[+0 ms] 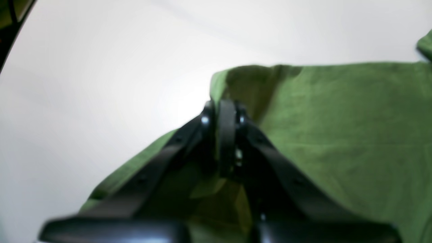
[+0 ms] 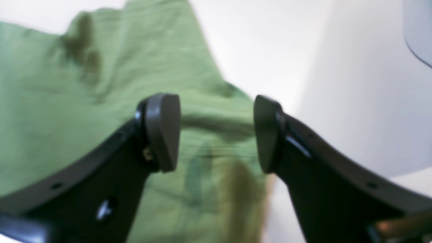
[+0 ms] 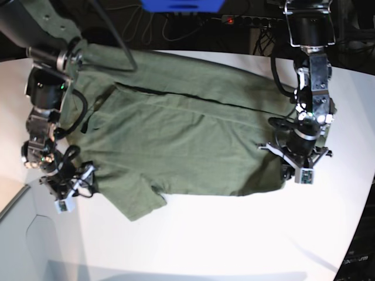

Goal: Layout the t-shirt on the table in an organized manner, then fold the t-shirt properly
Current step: 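Grasp the shirt's side edges midway with both grippers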

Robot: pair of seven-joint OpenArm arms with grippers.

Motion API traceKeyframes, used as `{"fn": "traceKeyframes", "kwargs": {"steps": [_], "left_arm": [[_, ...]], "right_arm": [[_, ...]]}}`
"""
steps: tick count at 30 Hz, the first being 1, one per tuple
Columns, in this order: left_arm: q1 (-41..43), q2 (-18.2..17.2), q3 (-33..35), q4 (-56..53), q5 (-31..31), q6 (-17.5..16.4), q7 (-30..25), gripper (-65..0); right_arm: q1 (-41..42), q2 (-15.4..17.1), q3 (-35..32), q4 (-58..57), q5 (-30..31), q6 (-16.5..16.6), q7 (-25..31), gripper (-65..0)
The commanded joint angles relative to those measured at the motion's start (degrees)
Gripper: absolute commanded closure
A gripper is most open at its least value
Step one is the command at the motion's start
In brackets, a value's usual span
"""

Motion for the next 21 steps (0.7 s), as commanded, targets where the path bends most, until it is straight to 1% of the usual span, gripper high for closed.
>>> {"fn": "traceKeyframes", "kwargs": {"steps": [1,3,6,9,10,12,14,17,21], "left_arm": [[-0.9,-0.5,0.0,1.6,-0.1,-0.1,-1.4,-0.9],[-1.0,-0.6,0.0,2.1,0.0,-0.1,-1.4,-0.9],[-1.2,-0.7,0.0,2.1,0.1,-0.1,-1.4,-0.9],[-1.3,-1.9,0.0,1.9,-0.2,-0.1,-1.4,-0.9],[-1.3,-2.0,0.0,1.8,-0.2,-0.1,-1.4,-0.9],[-1.3,-2.0,0.0,1.8,-0.2,-0.1,-1.4,-0.9],[-1.3,-2.2,-0.1,1.8,-0.2,-0.1,-1.4,-0.9],[-1.4,-3.4,-0.1,1.8,-0.2,-0.1,-1.4,-0.9],[-1.5,-4.4,-0.1,1.8,0.1,-0.1,-1.4,-1.2]], "right_arm": [[2.7,1.4,0.1,-1.7,0.4,-1.4,1.4,-37.1],[4.9,2.4,0.1,-6.4,0.4,-1.8,3.1,-37.5],[5.8,3.6,0.1,-11.4,0.4,-2.2,6.8,-37.5],[5.2,3.9,0.0,-12.8,0.4,-5.8,9.6,-37.6],[4.7,3.8,0.0,-12.9,0.4,-6.6,10.1,-37.6],[3.7,3.6,-0.2,-12.9,0.4,-6.9,10.2,-37.6],[3.4,3.5,-2.3,-12.9,0.4,-7.0,10.2,-37.6],[2.8,3.5,-6.7,-12.9,0.4,-7.1,10.2,-37.6],[2.2,3.4,-8.3,-12.9,0.4,-7.1,10.3,-37.3]]}}
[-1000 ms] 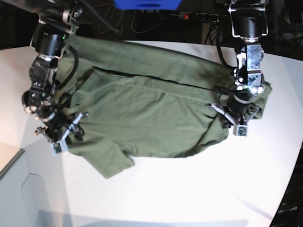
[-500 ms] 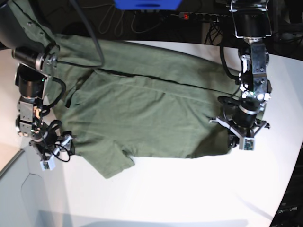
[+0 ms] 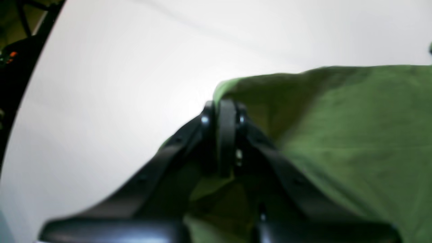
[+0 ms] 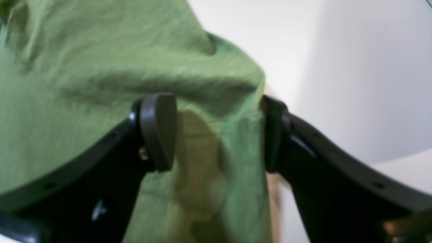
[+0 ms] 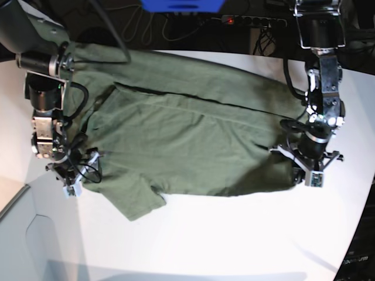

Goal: Layout the t-shirt on the table in an organized manner, then fold the t-shirt properly
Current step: 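Grasp the shirt's side edges midway with both grippers, then lift the grasped edges and fold them toward the collar with both grippers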

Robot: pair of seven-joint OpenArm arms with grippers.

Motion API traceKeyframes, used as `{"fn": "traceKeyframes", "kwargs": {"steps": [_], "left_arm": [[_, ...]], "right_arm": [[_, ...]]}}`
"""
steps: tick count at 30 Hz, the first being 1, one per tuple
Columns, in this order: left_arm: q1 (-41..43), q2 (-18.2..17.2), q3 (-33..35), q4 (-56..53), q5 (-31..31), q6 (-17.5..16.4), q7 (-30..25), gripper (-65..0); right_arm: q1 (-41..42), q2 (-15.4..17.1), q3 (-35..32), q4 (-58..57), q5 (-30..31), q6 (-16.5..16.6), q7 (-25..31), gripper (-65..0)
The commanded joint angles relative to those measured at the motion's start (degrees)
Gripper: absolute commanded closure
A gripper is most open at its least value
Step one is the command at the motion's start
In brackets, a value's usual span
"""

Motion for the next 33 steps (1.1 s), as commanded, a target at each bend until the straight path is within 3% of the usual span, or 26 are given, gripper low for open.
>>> {"fn": "traceKeyframes", "kwargs": {"steps": [1,4,11,16,19,27,33], "left_arm": [[-1.2,-1.1,0.0,0.9,-0.2,0.4,-1.5,-1.3],[-1.2,-1.7,0.0,0.9,-0.1,0.4,-1.5,-1.3],[-1.2,-3.3,0.0,1.4,-0.1,0.4,-1.7,-1.3],[-1.2,-3.4,0.0,2.3,-0.1,0.4,-2.0,-1.2],[-1.1,-3.4,0.0,3.7,-0.1,0.4,-2.0,-1.1],[-0.7,-3.4,-0.1,4.7,-0.1,0.4,-2.0,-1.0],[1.5,-3.1,-2.2,4.3,-0.4,0.4,-2.1,-1.0]], "right_arm": [[1.5,0.5,0.0,0.9,0.8,-0.4,1.3,-37.2],[1.5,0.0,0.0,0.9,0.8,-0.4,1.2,-33.3],[1.5,-0.1,0.0,0.9,0.9,-0.4,1.2,0.0],[1.8,-0.1,0.2,1.8,1.1,-0.4,1.3,0.0],[0.4,-0.1,0.3,8.1,1.2,-0.3,1.0,0.0],[-12.9,-3.3,0.4,31.4,1.3,-0.3,1.1,0.0],[-21.2,-4.2,0.4,39.5,1.3,-0.2,1.3,0.0]]}}
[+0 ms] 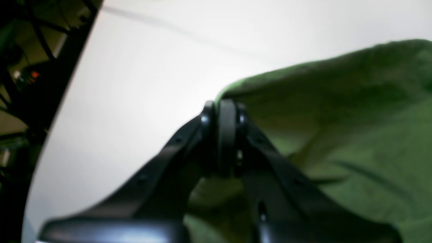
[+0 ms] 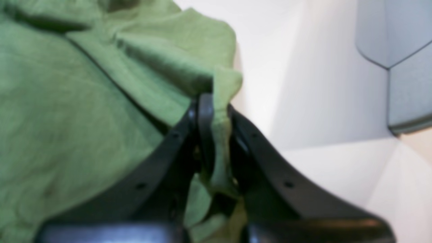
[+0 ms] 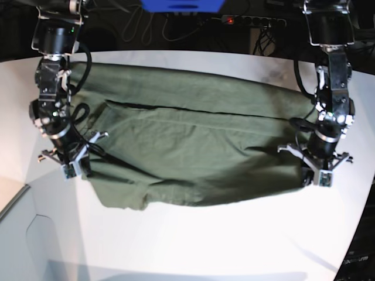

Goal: Layout the t-shirt on the table in an organized manner, then fold the t-shirt properly
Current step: 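Lift the grasped edges and fold them toward the collar with both grippers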

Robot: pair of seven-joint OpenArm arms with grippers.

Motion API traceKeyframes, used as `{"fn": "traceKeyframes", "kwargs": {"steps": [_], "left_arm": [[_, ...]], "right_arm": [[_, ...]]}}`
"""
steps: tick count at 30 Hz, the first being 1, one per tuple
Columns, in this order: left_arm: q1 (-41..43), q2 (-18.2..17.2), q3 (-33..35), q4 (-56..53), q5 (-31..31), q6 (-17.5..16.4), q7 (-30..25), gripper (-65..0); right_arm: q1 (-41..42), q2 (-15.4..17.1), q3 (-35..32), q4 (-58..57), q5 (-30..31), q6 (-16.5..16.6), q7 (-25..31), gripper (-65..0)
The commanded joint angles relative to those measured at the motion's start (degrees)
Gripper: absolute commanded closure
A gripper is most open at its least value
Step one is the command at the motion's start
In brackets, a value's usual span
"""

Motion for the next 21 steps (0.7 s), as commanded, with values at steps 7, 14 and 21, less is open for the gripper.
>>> {"fn": "traceKeyframes", "kwargs": {"steps": [7,14,21], "left_arm": [[1.9,-0.6,-6.4,0.7,-0.4,0.6,-1.6,-1.0],[4.9,-0.6,-6.6,0.7,-0.4,0.6,-1.6,-1.4],[9.7,1.7,-6.7,1.0,-0.4,0.6,-1.1,-7.5]], "right_arm": [[-4.8,0.0,2.9,6.8,0.6,-0.1,1.5,0.0],[-9.9,-2.2,5.4,9.8,0.6,0.0,1.5,0.0],[-12.5,-3.8,5.5,9.8,0.7,0.0,1.5,0.0]]}}
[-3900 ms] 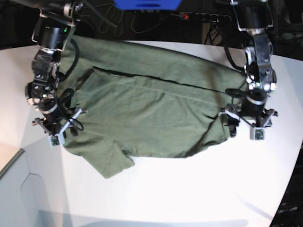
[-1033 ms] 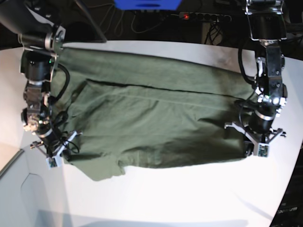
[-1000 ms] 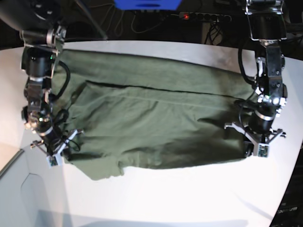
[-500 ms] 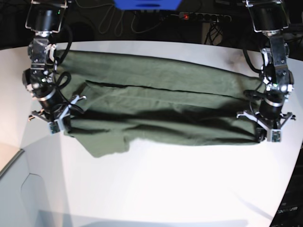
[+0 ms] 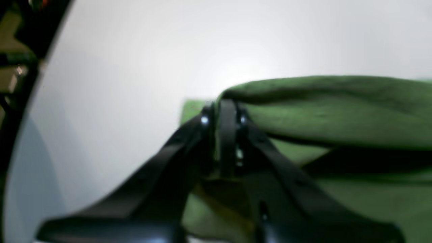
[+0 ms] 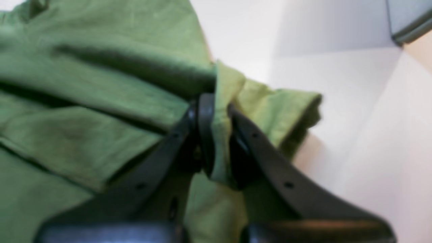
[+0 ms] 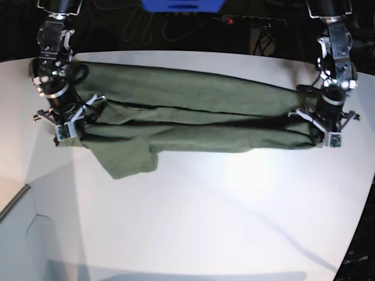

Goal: Layout the t-shirt on the table in an organized manner, then fold the t-shirt properly
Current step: 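Lift the grasped edges and fold them toward the collar with both grippers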

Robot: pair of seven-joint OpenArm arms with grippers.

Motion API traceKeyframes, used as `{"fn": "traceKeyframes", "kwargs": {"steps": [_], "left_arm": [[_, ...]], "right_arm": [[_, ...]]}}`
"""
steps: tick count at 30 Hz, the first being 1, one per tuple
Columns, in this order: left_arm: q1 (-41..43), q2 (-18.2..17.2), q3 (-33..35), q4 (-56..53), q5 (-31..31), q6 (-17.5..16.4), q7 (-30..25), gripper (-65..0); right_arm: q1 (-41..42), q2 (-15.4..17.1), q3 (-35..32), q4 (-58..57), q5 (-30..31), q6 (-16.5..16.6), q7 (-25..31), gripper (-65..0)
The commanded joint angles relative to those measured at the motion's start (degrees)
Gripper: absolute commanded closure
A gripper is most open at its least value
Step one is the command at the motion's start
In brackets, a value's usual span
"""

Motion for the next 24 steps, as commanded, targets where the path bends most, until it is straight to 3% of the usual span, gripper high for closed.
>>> {"fn": "traceKeyframes", "kwargs": {"steps": [1,7,11,18,24], "left_arm": [[0.2,-0.4,-0.2,1.4,-0.3,0.2,-1.7,-11.2],[4.9,-0.3,-0.2,4.3,-0.3,0.2,-2.1,-36.0],[6.5,-0.6,-0.4,7.2,-0.3,0.1,-2.1,-45.3],[3.6,-0.2,-6.7,6.8,-1.1,0.1,-1.9,-46.7],[-0.1,-1.7,-8.5,-0.9,-9.2,0.0,-1.5,-46.7]], "right_arm": [[0.6,0.5,0.0,1.0,0.6,-0.1,1.7,0.0],[0.6,0.2,0.1,1.1,0.5,-0.1,1.7,0.0],[0.6,0.2,0.1,1.1,0.5,-0.1,1.7,0.0],[0.6,0.2,-0.1,1.1,0.5,-0.1,1.7,0.0],[0.6,0.1,-0.2,1.1,0.5,-0.1,1.7,0.0]]}}
